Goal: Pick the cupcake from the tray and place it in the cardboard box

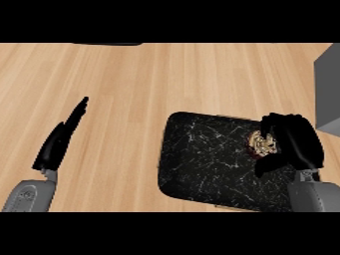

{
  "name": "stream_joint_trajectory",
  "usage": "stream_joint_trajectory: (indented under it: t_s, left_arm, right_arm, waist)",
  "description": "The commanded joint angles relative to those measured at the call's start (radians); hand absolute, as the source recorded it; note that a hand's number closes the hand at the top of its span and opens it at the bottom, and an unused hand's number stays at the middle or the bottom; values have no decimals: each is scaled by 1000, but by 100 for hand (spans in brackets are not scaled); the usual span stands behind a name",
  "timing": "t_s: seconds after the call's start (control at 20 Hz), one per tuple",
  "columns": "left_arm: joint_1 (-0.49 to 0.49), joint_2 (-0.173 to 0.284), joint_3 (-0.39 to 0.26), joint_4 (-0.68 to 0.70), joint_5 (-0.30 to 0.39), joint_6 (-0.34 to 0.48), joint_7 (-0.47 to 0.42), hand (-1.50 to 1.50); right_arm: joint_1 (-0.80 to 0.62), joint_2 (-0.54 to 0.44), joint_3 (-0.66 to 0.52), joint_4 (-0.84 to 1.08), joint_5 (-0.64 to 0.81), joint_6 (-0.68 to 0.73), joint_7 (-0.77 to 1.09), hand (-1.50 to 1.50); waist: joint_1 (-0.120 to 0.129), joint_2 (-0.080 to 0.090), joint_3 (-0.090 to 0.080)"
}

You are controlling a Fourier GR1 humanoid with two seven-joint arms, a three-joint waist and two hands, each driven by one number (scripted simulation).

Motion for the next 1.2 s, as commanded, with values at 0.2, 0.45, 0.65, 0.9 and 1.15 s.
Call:
stream_joint_trajectory:
  t_s: [0.2,0.45,0.65,0.9,1.15]
  left_arm:
    - [10,0,10,12,-8,10,-13,0]
    - [30,9,27,-72,11,-11,40,0]
    - [40,15,41,-41,18,-13,6,0]
    - [9,-35,9,-7,-27,33,24,0]
    - [34,-17,23,-17,-15,13,4,0]
  right_arm:
    - [-459,53,-24,250,150,236,361,150]
    - [-492,-3,-40,195,146,224,383,150]
    - [-572,-56,-67,85,181,306,475,150]
    - [-633,-100,-134,37,175,382,565,150]
    - [-683,-191,-243,-42,117,460,590,150]
  waist:
    - [-8,1,16]
    - [-29,-5,16]
    - [-35,-7,16]
    - [-36,-4,16]
    - [-36,-6,16]
